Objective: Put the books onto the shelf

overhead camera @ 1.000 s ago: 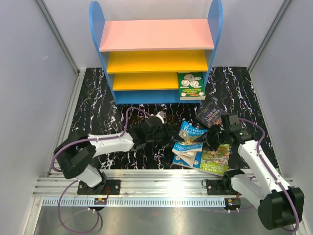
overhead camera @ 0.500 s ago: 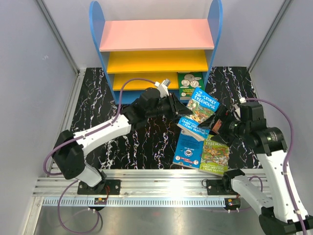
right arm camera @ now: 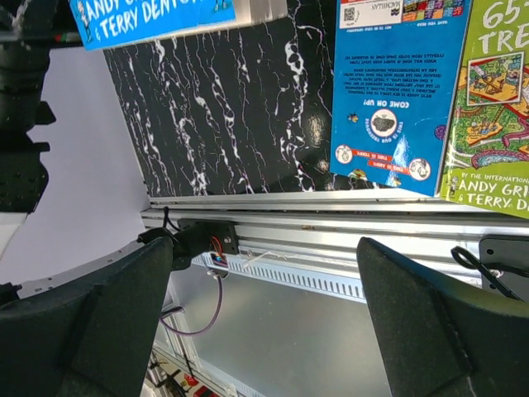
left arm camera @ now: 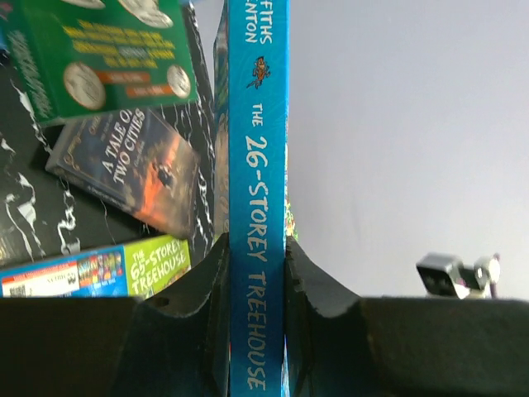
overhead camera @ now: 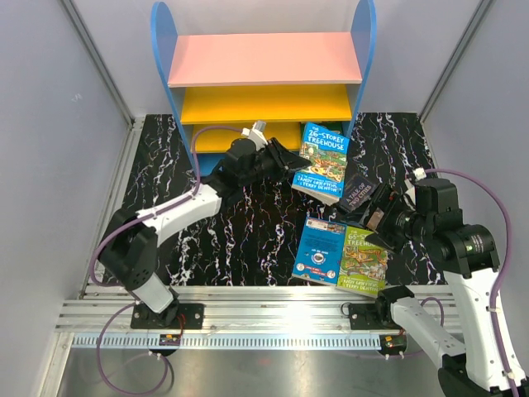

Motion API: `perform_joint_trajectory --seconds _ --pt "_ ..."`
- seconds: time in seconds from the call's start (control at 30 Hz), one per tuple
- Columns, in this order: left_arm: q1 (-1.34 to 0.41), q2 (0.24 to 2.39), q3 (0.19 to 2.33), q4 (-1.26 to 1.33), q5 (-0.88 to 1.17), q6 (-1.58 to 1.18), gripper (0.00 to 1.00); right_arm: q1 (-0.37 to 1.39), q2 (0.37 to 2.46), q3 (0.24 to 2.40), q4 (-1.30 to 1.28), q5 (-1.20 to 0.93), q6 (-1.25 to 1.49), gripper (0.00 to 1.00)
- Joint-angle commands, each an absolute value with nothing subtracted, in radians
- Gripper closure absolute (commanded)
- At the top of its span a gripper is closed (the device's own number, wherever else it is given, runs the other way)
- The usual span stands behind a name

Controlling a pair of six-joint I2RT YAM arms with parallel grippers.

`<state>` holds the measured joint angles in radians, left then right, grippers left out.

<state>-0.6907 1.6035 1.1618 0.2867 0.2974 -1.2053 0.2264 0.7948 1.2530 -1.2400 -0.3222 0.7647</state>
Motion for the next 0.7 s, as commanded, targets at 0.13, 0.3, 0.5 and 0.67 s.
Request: perform_joint_trajectory --seconds 0.13,0.3,0.5,0.67 --pt "-0.67 1.684 1.2 0.506 0.29 -1.29 1.0 0.232 0.795 1.266 -1.25 -0.288 0.749 0.0" --pt "-0.669 1.71 1.18 0.557 0.259 -1.327 1.0 0.232 0.795 1.259 -1.246 -0.285 0.746 0.0" --pt "-0.664 1.752 1.212 0.569 0.247 -1.35 1.0 0.232 0.805 1.209 -1.204 -0.305 0.753 0.0" --pt "-0.654 1.787 1.255 0.552 0.23 -1.358 1.0 0.232 0.83 1.135 -1.108 -0.327 0.772 0.23"
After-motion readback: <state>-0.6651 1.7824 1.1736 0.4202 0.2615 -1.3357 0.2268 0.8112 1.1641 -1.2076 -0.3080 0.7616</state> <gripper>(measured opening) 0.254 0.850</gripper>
